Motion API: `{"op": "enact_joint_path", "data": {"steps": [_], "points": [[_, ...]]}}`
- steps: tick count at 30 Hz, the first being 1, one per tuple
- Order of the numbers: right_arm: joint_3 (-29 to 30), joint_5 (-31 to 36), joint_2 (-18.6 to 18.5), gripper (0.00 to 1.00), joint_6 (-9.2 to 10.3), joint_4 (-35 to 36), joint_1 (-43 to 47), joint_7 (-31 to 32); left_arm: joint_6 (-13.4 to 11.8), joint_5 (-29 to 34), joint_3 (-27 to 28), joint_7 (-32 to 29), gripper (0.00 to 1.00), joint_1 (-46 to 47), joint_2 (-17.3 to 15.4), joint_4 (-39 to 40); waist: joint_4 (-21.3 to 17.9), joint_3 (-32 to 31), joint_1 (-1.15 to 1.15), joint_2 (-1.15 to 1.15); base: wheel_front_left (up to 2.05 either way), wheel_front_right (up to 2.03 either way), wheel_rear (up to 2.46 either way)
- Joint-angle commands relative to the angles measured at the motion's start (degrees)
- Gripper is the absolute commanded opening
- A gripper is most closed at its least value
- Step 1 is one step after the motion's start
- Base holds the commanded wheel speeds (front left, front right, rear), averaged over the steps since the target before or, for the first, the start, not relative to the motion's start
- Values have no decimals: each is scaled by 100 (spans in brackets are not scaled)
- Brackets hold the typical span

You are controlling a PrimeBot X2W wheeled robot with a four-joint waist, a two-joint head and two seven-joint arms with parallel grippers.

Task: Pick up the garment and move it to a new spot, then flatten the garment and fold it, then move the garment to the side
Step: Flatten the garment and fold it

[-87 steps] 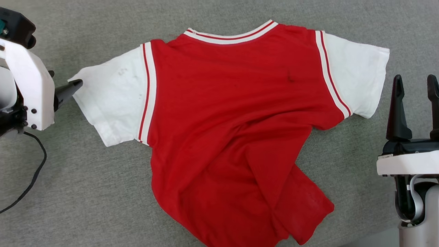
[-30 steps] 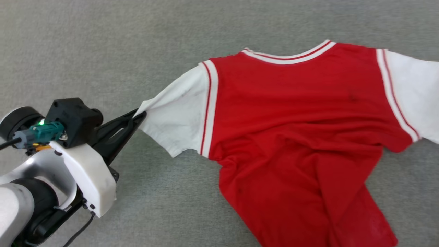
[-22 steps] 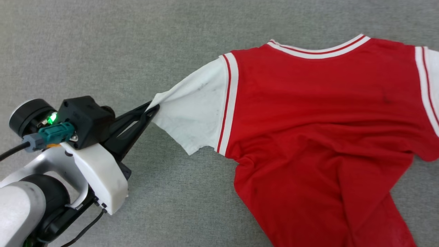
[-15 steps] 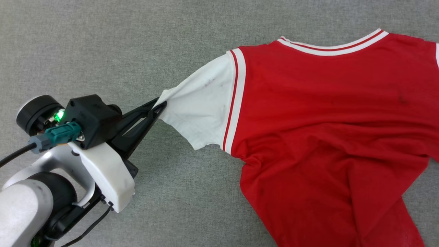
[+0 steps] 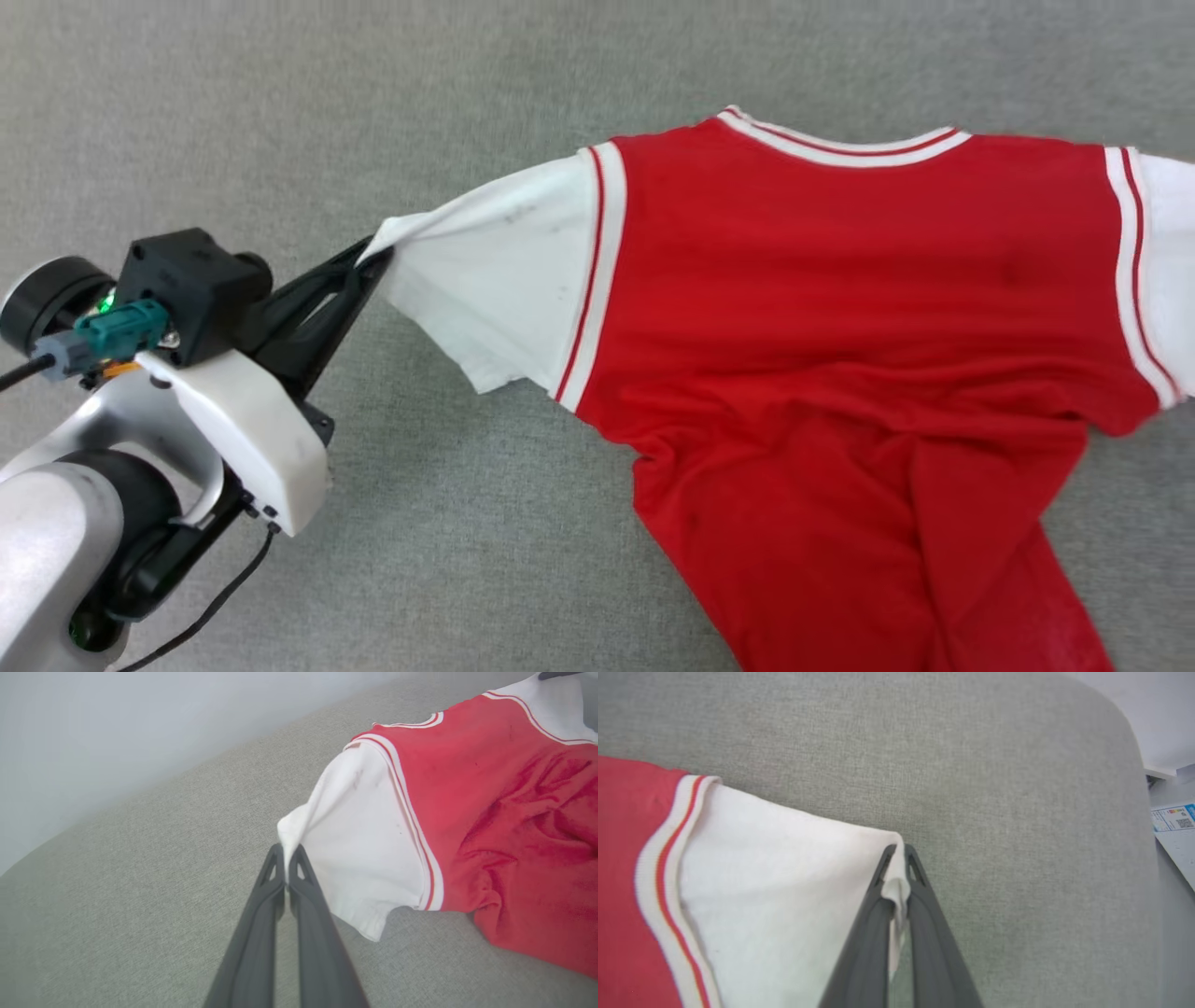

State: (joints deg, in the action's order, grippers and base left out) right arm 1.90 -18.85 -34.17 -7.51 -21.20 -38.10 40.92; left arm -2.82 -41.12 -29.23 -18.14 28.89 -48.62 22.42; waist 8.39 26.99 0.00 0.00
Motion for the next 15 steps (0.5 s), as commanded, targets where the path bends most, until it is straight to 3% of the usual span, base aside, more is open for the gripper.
{"op": "enact_joint_path", "data": {"steps": [1, 15], "points": [[-38, -72, -92, 0, 4, 75, 3, -149, -81, -40, 93, 103, 0, -120, -43, -84, -193, -379, 0, 0, 0, 0, 0], [-294, -498, -397, 0, 5, 1209, 1, -847, -562, -93, 955, 853, 0, -657, -511, -75, -756, -1660, 0, 0, 0, 0, 0]]}}
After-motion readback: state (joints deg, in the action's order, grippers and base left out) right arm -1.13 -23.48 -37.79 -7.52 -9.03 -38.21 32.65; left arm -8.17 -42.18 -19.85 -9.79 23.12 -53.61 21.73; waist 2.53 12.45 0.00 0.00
